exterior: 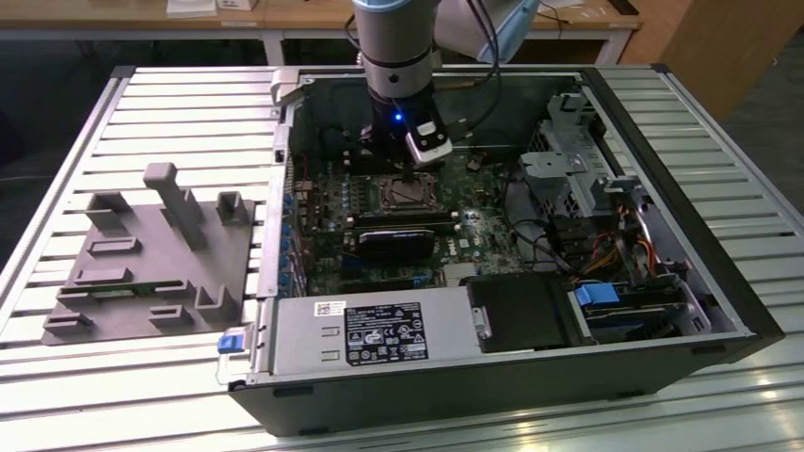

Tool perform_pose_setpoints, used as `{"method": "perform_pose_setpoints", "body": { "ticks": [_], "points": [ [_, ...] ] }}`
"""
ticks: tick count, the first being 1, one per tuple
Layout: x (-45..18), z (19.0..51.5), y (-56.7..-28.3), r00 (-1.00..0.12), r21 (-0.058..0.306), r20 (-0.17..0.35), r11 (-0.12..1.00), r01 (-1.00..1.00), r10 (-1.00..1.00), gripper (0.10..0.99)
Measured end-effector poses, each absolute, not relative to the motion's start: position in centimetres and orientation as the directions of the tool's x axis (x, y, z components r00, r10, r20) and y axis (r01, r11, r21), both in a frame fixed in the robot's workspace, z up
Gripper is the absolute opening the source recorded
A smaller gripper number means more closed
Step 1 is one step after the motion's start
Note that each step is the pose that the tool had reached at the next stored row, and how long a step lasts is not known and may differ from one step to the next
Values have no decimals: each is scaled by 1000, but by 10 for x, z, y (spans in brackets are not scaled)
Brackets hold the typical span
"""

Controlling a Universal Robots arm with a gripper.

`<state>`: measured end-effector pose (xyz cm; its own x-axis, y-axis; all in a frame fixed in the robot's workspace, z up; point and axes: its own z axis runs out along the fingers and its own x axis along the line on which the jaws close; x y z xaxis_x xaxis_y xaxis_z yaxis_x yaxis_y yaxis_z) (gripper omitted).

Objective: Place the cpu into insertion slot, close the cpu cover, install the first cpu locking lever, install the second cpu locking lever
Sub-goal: 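Install the first cpu locking lever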

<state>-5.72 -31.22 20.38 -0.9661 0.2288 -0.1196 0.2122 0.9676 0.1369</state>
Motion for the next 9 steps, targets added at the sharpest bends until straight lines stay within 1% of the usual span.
{"method": "perform_pose_setpoints", "body": {
  "ticks": [9],
  "points": [
    [-57, 211, -312, -966, 128, -122, 969, 212, 228, 106]
  ]
}}
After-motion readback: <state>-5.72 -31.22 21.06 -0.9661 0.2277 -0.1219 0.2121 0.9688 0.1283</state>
